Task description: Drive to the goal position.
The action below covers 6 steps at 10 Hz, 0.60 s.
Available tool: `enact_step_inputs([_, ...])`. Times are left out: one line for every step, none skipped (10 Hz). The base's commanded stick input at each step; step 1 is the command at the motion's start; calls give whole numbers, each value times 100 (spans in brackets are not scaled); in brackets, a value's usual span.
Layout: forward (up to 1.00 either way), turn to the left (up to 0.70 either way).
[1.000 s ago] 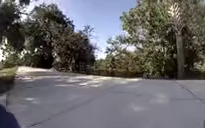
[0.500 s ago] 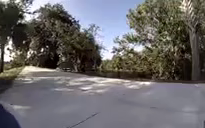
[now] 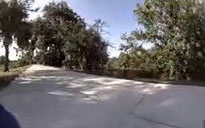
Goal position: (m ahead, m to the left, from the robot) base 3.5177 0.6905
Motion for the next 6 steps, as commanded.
enact_step_inputs([100,27])
enact_step_inputs([100,27])
enact_step_inputs([100,27])
enact_step_inputs([100,27])
enact_step_inputs([100,27])
enact_step_inputs([100,27])
